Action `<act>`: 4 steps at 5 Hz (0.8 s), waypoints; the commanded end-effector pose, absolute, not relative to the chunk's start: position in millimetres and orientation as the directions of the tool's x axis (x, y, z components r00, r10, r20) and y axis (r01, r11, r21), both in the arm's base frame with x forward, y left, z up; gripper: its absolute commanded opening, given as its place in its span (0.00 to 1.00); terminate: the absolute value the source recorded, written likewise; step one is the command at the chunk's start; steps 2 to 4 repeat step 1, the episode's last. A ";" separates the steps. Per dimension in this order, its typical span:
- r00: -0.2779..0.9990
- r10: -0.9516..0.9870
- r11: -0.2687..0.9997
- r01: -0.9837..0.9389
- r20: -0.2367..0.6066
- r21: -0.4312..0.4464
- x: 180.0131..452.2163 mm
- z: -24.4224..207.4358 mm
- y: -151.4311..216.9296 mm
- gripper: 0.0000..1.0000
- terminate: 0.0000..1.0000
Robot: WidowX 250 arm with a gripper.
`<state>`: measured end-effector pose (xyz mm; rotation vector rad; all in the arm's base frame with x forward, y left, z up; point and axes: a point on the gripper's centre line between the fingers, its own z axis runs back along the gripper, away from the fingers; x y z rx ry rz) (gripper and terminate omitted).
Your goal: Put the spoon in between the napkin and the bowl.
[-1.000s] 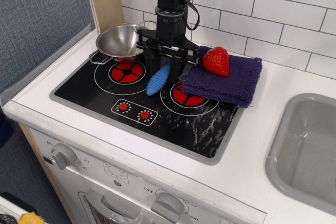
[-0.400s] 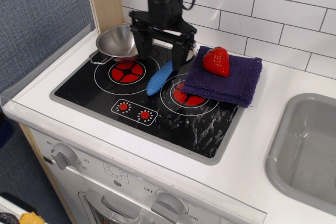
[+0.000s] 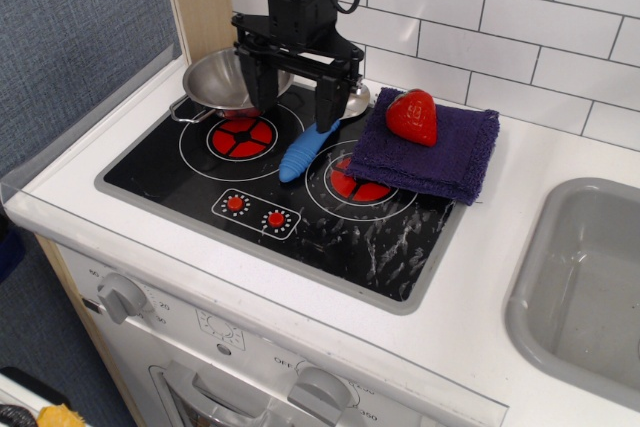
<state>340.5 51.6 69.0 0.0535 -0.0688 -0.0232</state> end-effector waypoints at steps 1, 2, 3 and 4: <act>0.992 -0.037 0.997 0.030 0.117 0.065 340.6 85.7 56.0 1.00 1.00; 0.992 -0.037 0.997 0.030 0.117 0.065 340.6 85.7 56.0 1.00 1.00; 0.992 -0.037 0.997 0.030 0.117 0.065 340.6 85.7 56.0 1.00 1.00; 0.992 -0.037 0.997 0.030 0.117 0.065 340.6 85.7 56.0 1.00 1.00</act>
